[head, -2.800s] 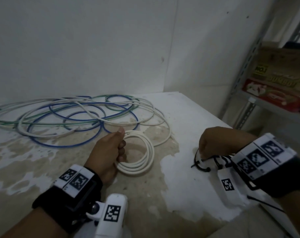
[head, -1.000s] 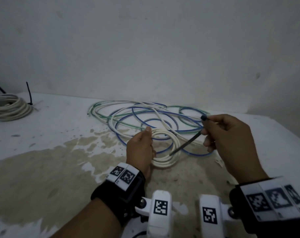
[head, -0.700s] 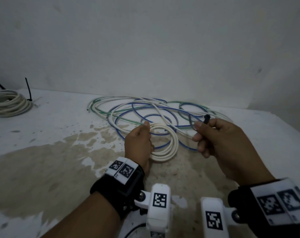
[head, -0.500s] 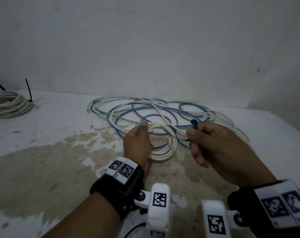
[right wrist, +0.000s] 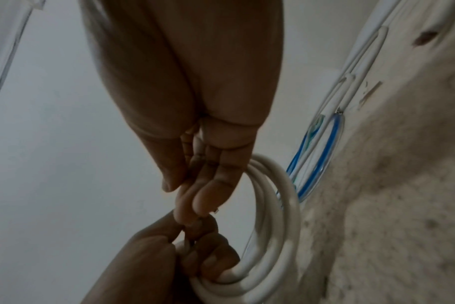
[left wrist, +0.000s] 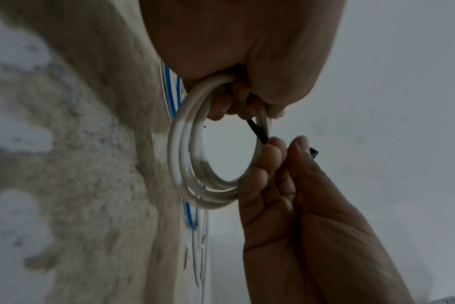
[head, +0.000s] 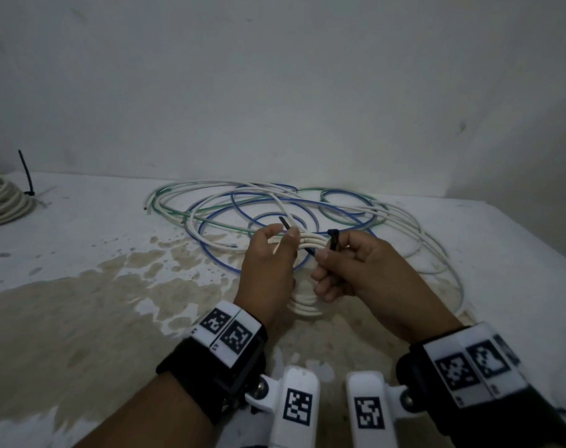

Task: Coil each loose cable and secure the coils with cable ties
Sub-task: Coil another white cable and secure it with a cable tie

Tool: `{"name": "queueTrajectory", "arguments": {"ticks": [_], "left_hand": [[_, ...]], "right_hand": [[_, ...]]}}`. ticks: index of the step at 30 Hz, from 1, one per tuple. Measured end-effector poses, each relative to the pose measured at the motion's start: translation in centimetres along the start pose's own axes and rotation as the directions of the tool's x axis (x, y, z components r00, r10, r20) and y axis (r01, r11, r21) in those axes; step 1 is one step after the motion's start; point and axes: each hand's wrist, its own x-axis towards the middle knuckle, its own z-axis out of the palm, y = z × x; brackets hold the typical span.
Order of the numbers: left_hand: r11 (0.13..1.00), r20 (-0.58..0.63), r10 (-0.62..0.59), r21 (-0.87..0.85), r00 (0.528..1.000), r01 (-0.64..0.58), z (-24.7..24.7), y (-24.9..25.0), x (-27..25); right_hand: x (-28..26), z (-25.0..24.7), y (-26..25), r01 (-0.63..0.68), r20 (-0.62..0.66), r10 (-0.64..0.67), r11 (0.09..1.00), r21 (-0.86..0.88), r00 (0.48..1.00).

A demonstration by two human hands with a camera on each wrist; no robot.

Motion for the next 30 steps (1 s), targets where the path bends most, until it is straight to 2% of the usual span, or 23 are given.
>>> {"name": "queueTrajectory", "arguments": {"ticks": [4, 6, 9, 13, 17, 19, 23, 30], "left_hand": [[0.998, 0.18, -0.033, -0.052, 0.983, 0.043, 0.1, 0.6, -0.7], [0.99, 0.204, -0.079, -0.096, 0.976, 0.101, -0.1, 1.0, -0.8], [0.99, 0.21, -0.095, -0.08, 0.973, 0.114, -0.2, 1.2, -0.6], [0.999, 0.187, -0.045, 0.029, 0.981, 0.041, -0.1, 1.3, -0.7], [0.977, 0.149, 0.072, 0.189, 0.986, -0.1, 0.1, 1.5, -0.9], [0.957, 0.14, 0.115, 0.251, 0.984, -0.147, 0.0, 1.5, -1.0], [0.95, 0.139, 0.143, 0.259, 0.98, -0.176, -0.1, 1.4, -1.0], [0.91, 0.186, 0.198, 0.331, 0.963, -0.251, -0.1, 1.7, -1.2]], "right_hand": [[-0.2, 0.1, 0.0, 0.01, 0.033, -0.008, 0.999, -0.047, 0.999], [-0.3, 0.2, 0.0, 0.017, 0.039, -0.015, 0.998, -0.058, 0.999], [-0.2, 0.3, 0.1, 0.064, 0.005, -0.064, 0.989, -0.131, 0.998], [-0.2, 0.3, 0.2, 0.151, -0.066, -0.171, 0.96, -0.235, 0.983], [-0.2, 0.1, 0.2, 0.216, -0.136, -0.274, 0.917, -0.336, 0.952], [-0.1, 0.2, 0.3, 0.213, -0.134, -0.265, 0.927, -0.31, 0.955], [0.4, 0.3, 0.6, 0.164, -0.197, -0.181, 0.981, -0.103, 0.963], [0.7, 0.0, 0.9, 0.219, -0.307, -0.268, 0.958, -0.184, 0.913]]}}
